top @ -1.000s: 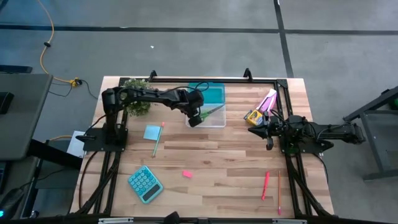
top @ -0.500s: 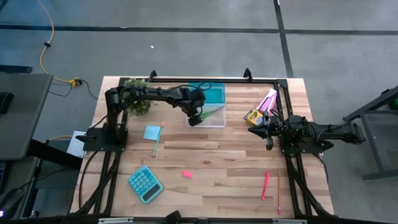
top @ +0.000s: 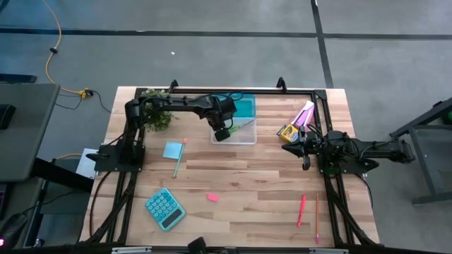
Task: Pack school essentials
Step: Put the green scissors into the supply box, then put the crayon box into the supply box
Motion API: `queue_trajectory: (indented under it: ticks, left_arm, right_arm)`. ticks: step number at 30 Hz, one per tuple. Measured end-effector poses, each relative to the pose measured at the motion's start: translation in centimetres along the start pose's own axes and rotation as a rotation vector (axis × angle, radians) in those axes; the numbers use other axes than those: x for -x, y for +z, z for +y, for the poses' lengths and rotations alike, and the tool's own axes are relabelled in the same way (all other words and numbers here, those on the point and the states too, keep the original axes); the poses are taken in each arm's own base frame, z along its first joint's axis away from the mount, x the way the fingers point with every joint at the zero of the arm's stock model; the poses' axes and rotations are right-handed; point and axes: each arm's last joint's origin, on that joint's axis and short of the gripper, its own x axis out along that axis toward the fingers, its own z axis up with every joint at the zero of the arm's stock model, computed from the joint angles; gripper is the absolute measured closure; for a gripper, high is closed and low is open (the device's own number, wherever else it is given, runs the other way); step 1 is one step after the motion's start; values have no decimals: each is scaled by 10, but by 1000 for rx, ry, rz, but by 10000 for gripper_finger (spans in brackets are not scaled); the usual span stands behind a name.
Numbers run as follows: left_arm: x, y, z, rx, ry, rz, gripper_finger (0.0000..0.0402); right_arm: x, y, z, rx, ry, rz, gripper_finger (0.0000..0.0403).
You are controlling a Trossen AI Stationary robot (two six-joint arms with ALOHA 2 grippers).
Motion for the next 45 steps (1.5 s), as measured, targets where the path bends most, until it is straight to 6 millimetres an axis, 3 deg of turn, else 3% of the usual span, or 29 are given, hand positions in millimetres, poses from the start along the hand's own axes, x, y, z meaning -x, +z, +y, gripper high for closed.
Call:
queue_trajectory:
  ticks: [4, 12, 30, 45]
  left_arm:
    - [0, -2, 0, -8, -14, 25, 394]
    - [-22, -5, -3, 0, -19, 83, 394]
    - [-23, -4, -2, -13, -16, 81, 392]
    - [-13, 9, 0, -26, 21, 27, 293]
  right_arm:
    - [0, 0, 0, 0, 0, 0, 403]
    - [0, 0, 0, 0, 0, 0, 403]
    - [0, 0, 0, 0, 0, 0, 403]
    - [0, 0, 0, 0, 0, 0, 403]
